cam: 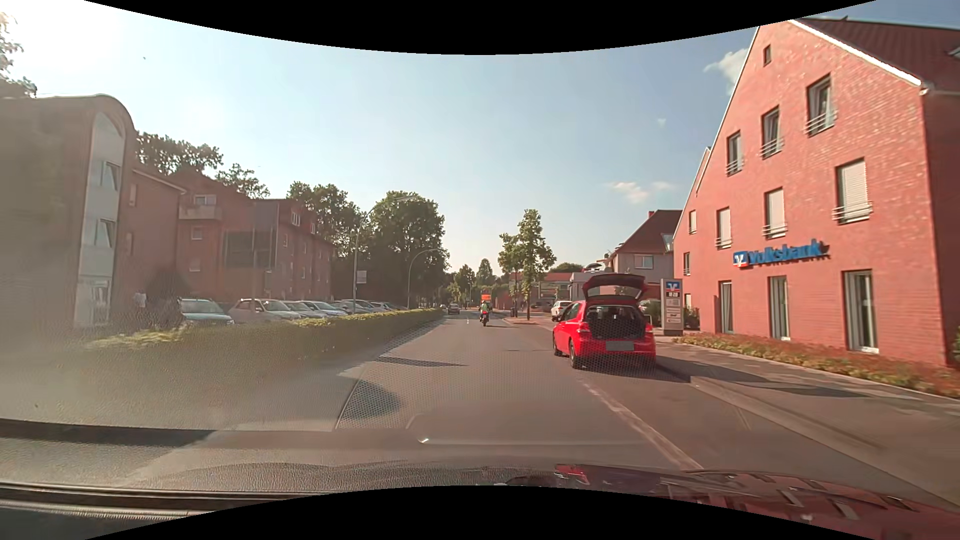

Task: Follow the waypoints while adhering to traffic rules and regulations

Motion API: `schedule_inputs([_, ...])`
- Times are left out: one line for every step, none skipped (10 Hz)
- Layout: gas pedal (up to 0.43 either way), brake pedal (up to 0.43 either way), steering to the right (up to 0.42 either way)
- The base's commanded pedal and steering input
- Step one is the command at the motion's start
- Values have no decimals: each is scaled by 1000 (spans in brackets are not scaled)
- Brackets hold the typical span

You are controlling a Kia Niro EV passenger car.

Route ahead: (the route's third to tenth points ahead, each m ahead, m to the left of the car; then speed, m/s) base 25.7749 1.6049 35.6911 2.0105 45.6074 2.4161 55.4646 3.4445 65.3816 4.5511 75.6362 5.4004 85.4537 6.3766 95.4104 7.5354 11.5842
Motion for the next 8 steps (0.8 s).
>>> schedule_inputs([169,0,-18])
schedule_inputs([169,0,-14])
schedule_inputs([169,0,-9])
schedule_inputs([169,0,-7])
schedule_inputs([169,0,-6])
schedule_inputs([169,0,-2])
schedule_inputs([169,0,3])
schedule_inputs([169,0,3])
